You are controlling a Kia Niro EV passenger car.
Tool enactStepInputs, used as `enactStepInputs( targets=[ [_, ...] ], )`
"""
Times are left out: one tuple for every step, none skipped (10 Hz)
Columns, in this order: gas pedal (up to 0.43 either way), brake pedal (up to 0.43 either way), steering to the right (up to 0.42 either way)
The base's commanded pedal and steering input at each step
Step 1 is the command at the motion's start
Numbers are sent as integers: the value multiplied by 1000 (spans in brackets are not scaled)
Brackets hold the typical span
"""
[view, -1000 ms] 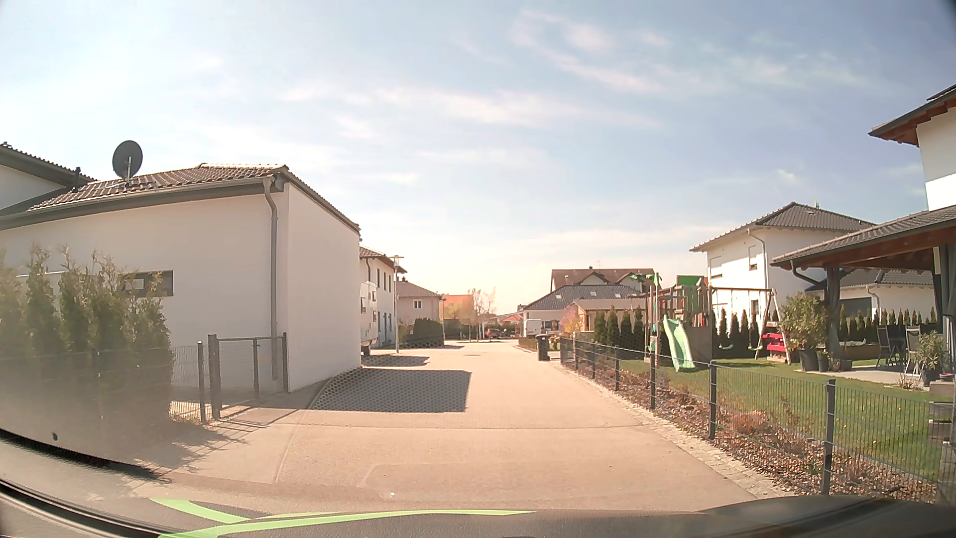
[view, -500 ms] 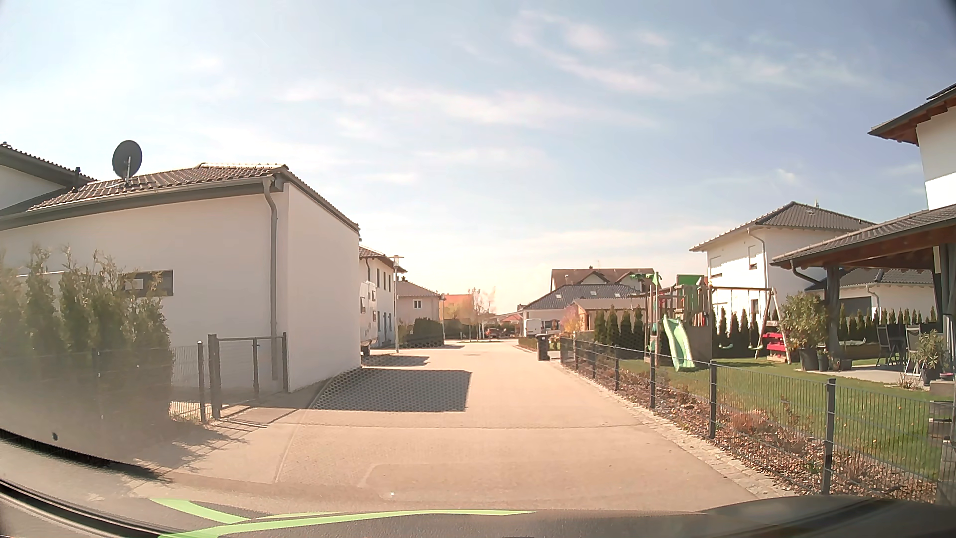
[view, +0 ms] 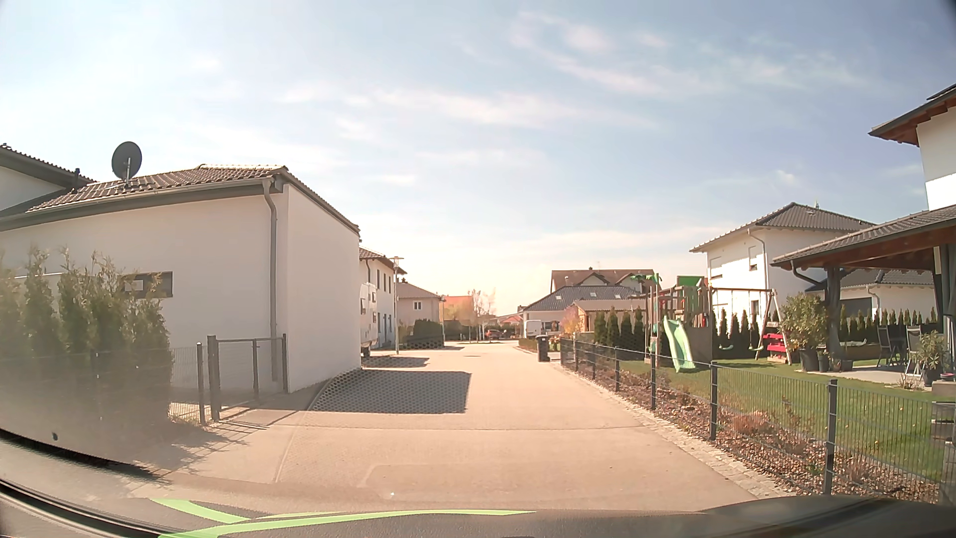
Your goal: Follow the waypoints while adhering to traffic rules and regulations
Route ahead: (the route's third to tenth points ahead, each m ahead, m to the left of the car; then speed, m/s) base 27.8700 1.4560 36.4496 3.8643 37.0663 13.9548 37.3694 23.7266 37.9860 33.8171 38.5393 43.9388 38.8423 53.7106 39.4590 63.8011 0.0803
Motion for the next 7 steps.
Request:
enactStepInputs(
  targets=[
    [0, 0, -76],
    [0, 12, -97],
    [0, 30, -115],
    [0, 6, -124],
    [0, 0, -126],
    [0, 0, -127],
    [0, 55, -127]
  ],
)
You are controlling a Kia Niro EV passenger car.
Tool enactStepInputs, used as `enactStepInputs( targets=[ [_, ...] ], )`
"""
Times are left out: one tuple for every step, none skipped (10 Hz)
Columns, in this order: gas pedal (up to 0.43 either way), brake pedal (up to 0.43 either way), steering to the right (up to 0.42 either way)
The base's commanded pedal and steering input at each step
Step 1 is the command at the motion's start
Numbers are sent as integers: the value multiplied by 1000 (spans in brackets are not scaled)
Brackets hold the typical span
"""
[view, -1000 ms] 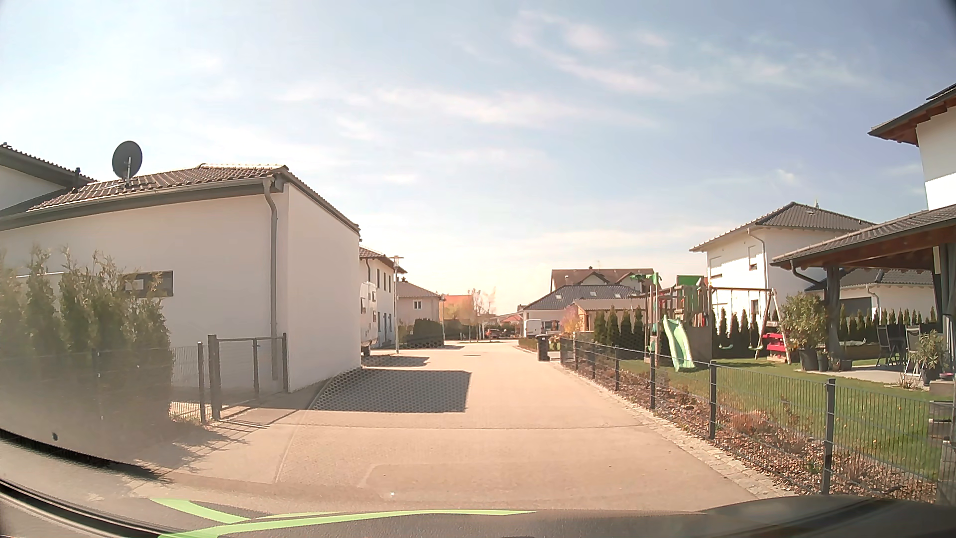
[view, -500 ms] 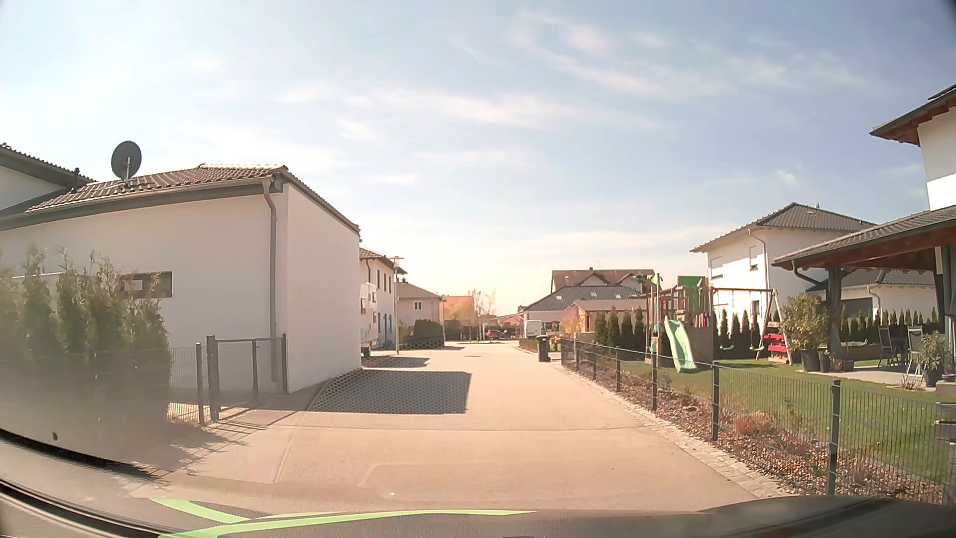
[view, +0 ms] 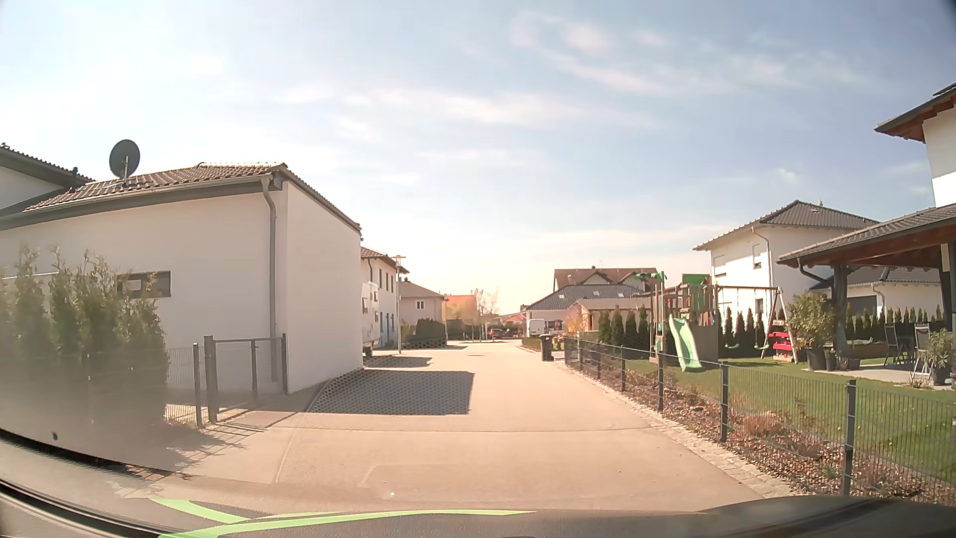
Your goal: Follow the waypoints while adhering to traffic rules and regulations
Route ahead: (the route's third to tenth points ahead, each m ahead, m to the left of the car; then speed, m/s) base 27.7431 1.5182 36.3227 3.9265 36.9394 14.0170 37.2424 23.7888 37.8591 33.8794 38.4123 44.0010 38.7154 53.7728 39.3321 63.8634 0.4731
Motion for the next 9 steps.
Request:
enactStepInputs(
  targets=[
    [0, 0, -128],
    [0, 0, -129],
    [0, 0, -129],
    [0, 0, -129],
    [87, 0, -129],
    [150, 0, -129],
    [169, 0, -129],
    [197, 0, -127],
    [209, 0, -120]
  ],
)
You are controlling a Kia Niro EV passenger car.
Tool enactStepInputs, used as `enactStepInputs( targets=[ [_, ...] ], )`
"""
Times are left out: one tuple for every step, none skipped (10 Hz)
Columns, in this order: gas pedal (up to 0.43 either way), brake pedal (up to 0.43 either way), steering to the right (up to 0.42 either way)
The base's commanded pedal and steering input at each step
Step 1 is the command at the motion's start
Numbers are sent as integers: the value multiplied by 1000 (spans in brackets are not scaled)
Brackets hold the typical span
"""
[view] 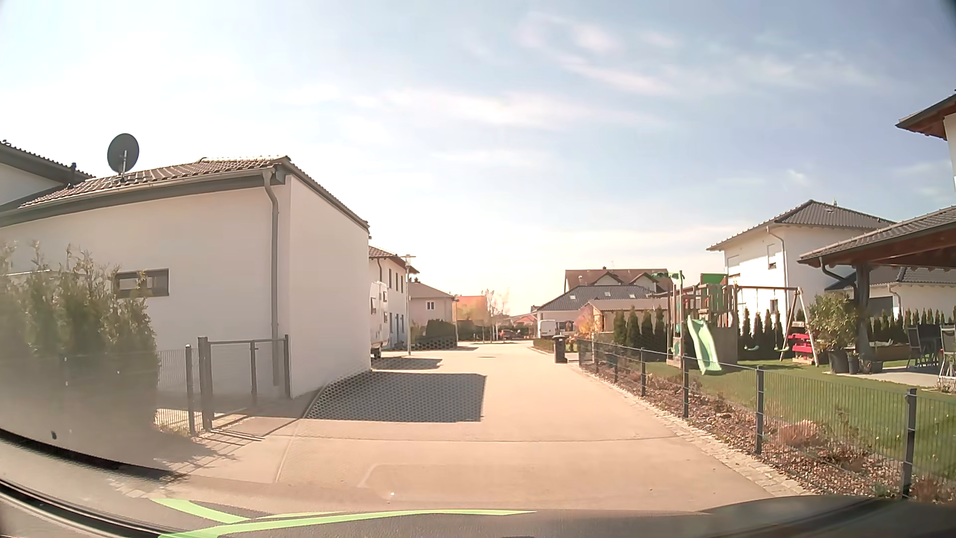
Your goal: Follow the waypoints while adhering to traffic rules and regulations
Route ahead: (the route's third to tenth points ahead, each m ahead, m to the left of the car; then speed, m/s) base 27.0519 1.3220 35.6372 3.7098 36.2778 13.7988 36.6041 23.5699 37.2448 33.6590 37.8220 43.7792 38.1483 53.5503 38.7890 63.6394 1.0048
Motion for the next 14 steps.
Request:
enactStepInputs(
  targets=[
    [220, 0, -108],
    [240, 0, -88],
    [240, 0, -67],
    [248, 0, -44],
    [248, 0, -31],
    [260, 0, -18],
    [268, 0, -4],
    [268, 0, 10],
    [268, 0, 22],
    [268, 0, 28],
    [268, 0, 24],
    [268, 0, 14],
    [268, 0, 10],
    [280, 0, 7]
  ],
)
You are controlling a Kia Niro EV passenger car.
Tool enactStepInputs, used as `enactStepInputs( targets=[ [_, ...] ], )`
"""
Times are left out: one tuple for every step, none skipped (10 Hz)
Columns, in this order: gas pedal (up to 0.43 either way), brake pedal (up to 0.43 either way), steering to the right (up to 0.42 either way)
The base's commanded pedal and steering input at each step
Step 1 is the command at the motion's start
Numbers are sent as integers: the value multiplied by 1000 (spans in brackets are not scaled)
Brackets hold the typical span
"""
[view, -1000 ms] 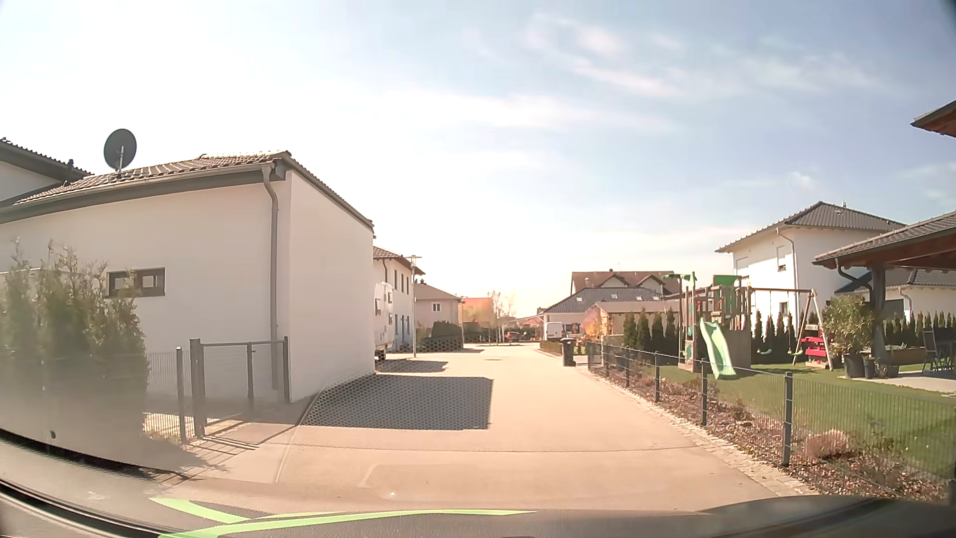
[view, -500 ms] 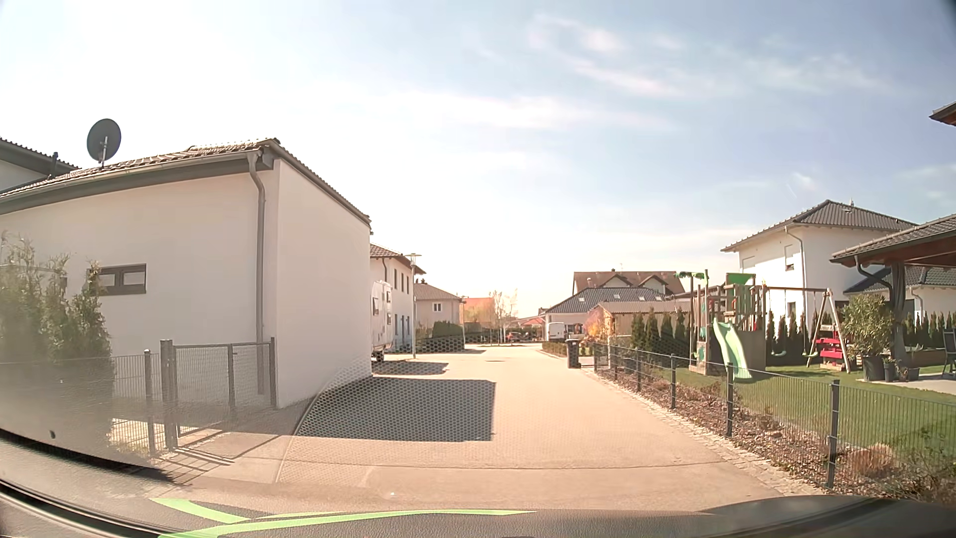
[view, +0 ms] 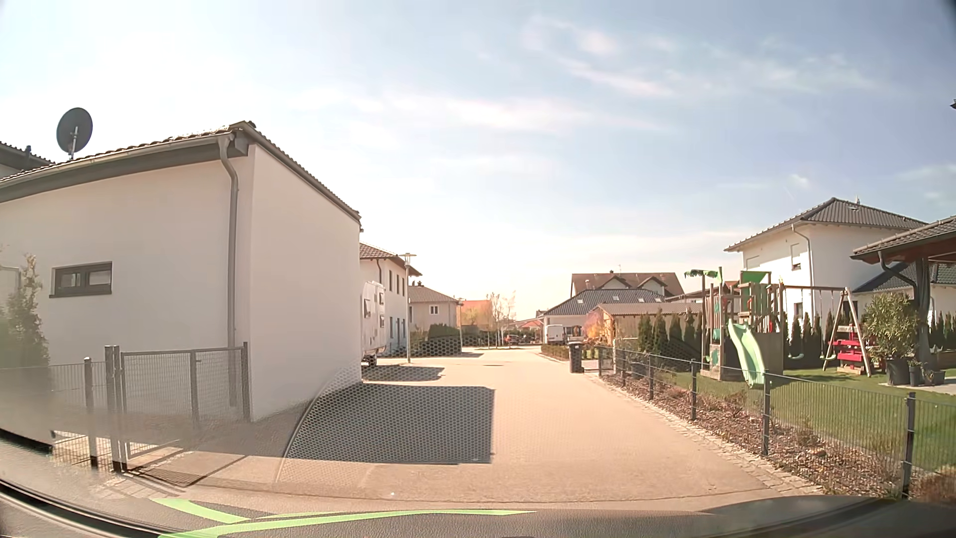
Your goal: Follow the waypoints while adhering to traffic rules and regulations
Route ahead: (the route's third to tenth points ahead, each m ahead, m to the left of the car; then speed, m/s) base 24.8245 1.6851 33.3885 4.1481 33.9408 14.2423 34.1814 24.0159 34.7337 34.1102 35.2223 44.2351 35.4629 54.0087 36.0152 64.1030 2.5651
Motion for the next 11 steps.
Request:
enactStepInputs(
  targets=[
    [280, 0, 6],
    [280, 0, 6],
    [287, 0, 6],
    [287, 0, 6],
    [299, 0, 5],
    [299, 0, 4],
    [299, 0, 4],
    [299, 0, 4],
    [299, 0, 4],
    [280, 0, 4],
    [280, 0, 3]
  ],
)
